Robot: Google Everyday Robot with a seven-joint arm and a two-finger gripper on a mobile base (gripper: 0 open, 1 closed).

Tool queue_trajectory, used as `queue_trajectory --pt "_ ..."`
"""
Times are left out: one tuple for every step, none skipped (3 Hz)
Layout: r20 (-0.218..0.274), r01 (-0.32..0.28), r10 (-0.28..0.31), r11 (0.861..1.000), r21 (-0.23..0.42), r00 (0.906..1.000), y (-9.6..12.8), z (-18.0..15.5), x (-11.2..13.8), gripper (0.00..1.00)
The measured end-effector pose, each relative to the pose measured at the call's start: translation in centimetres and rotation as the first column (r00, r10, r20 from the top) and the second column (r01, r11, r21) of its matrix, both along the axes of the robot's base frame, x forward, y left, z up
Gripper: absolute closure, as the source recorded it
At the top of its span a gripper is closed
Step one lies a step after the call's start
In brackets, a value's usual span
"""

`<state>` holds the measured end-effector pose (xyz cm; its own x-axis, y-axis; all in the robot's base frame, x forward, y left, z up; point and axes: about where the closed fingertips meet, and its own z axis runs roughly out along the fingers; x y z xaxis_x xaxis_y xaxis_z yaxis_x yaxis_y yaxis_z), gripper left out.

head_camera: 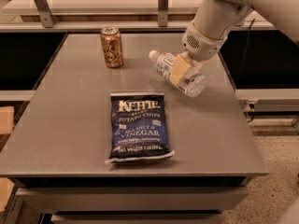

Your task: Move blue plastic bottle near blue chip bag

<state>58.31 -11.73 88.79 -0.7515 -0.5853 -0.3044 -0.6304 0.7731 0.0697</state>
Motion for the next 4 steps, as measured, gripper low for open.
queue_trajectory --pt "-0.006 0.004 -0.005 1.000 -0.006 1.0000 -0.2 -0.3 -0.8 1.00" --pt "-0.006 0.004 -0.004 1.000 -0.006 1.0000 -0.1 -0.3 -0.8 1.00" --pt "-0.027 -0.010 0.010 1.000 -0.028 0.9996 0.2 -1.4 -0.4 1.00" --pt "-0.058 -0.026 0.023 0.998 -0.055 0.9981 0.6 -2.9 0.2 1.00"
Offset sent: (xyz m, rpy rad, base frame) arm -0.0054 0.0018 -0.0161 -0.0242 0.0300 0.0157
